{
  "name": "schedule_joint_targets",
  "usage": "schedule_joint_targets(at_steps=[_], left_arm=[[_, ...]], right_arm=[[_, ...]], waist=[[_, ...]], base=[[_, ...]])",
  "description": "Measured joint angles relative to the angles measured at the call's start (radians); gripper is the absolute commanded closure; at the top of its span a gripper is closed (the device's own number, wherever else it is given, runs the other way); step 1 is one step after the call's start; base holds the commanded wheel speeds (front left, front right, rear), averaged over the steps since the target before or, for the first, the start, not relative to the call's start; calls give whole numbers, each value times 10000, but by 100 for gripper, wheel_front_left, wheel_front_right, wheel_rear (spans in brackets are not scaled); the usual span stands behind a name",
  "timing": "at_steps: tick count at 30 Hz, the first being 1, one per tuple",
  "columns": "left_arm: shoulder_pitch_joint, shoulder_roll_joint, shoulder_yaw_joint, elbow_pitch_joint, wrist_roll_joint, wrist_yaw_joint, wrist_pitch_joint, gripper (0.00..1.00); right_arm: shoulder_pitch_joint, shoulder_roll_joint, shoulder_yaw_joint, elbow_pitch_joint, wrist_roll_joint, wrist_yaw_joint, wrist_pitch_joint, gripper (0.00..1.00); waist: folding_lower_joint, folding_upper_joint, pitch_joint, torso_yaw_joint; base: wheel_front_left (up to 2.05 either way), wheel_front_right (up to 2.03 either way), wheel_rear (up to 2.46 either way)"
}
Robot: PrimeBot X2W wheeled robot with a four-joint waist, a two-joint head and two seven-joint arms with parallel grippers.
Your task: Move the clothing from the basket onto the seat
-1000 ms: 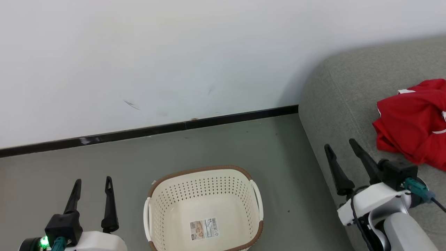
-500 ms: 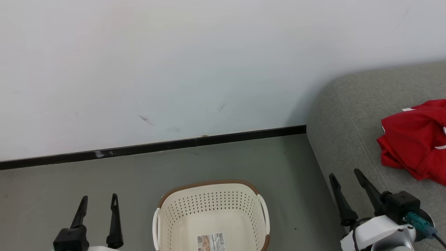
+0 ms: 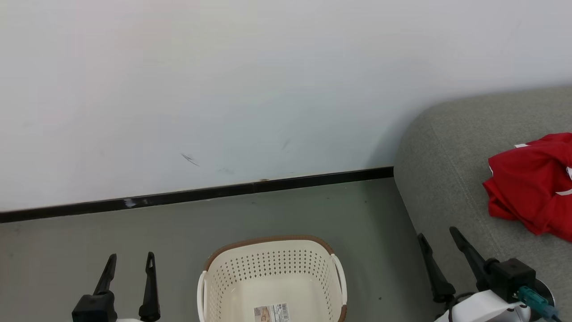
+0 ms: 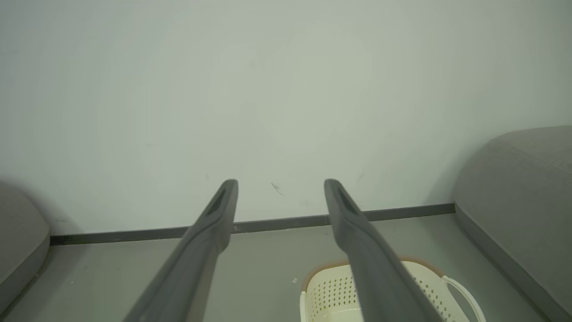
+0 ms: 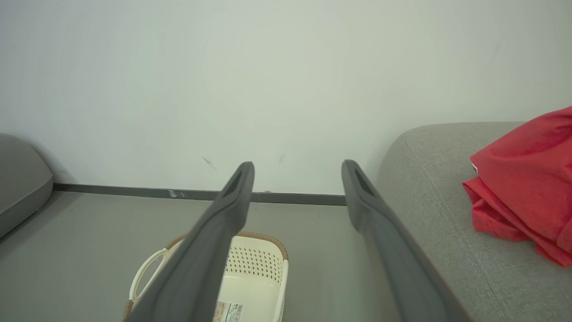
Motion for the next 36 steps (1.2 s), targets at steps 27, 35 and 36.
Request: schedule_joint_targets(at_steps=[27,35,36], left_arm=[[237,-314,-82,656,-61,-33,33,100],[237,-391,115,639,-909,-309,251,100],[237,-397,140,637,-1047,-339,290,100]], right_arm=[[690,113,196,61,42,0,31,100],[902,113,414,-209,930,0,29,100],[947,113,451,-251,1068,0,29,100]], waist=[[0,0,209,-11],[0,0,235,-10],[1,0,240,-8]], base=[[0,0,0],[0,0,0],[0,0,0]])
